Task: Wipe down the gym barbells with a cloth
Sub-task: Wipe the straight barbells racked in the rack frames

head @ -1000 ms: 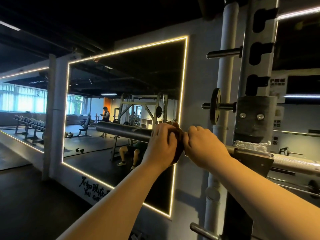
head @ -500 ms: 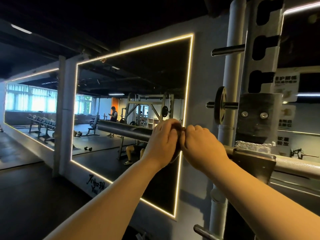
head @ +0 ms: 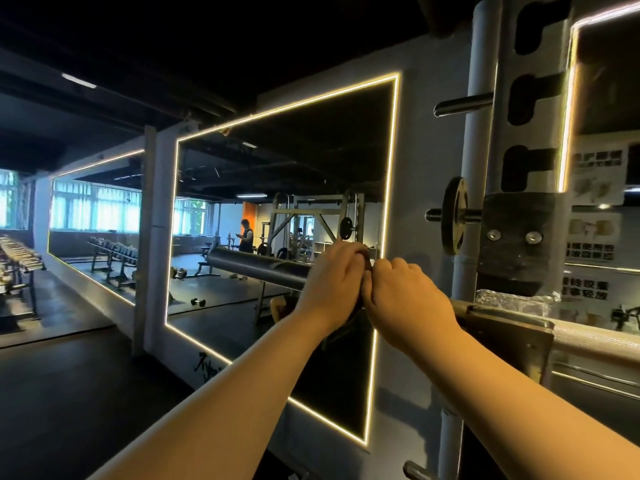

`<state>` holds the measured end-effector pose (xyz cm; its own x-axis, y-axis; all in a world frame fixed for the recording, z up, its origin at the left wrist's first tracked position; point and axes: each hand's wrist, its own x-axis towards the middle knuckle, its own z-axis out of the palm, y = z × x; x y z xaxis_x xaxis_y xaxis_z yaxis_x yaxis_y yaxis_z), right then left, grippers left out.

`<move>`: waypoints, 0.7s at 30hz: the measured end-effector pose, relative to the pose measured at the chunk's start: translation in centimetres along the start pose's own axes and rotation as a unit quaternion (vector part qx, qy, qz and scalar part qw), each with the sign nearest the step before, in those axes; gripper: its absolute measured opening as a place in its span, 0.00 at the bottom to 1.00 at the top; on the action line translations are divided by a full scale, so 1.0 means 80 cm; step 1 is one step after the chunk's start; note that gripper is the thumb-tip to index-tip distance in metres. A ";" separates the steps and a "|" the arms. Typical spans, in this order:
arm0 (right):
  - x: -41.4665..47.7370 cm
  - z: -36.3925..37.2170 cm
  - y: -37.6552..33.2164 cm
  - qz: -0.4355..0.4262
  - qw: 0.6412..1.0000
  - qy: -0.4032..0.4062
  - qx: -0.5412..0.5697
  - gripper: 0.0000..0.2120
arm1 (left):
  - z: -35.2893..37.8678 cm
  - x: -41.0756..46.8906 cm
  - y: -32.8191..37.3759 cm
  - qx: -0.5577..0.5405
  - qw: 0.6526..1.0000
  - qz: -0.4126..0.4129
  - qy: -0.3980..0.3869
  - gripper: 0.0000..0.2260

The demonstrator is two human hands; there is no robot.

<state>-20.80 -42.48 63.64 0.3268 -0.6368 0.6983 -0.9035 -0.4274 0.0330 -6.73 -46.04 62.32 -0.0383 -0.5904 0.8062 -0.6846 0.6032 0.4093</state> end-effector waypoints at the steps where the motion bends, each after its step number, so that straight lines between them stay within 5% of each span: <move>1: -0.001 0.000 0.000 -0.001 1.000 0.005 0.001 0.17 | -0.004 -0.007 -0.002 -0.018 1.000 0.025 0.001 0.12; 4: -0.002 -0.002 -0.002 0.009 1.000 0.018 0.008 0.17 | -0.021 -0.008 -0.031 -0.018 0.999 0.003 0.027 0.13; 9: -0.002 -0.003 -0.005 0.012 1.000 0.023 0.004 0.15 | -0.028 0.014 -0.044 0.013 0.979 -0.176 0.105 0.10; 17: -0.004 -0.007 -0.006 -0.006 1.000 0.016 -0.017 0.17 | -0.011 -0.013 -0.027 -0.040 0.999 0.025 0.017 0.13; 21: -0.005 -0.008 -0.008 -0.001 1.000 0.010 -0.027 0.15 | -0.027 -0.008 -0.065 -0.030 0.999 -0.019 0.036 0.11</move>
<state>-20.49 -41.55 63.79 0.3231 -0.6225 0.7128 -0.9169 -0.3924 0.0730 -1.56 -47.64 60.63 0.0398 -0.5746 0.8175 -0.6403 0.6134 0.4623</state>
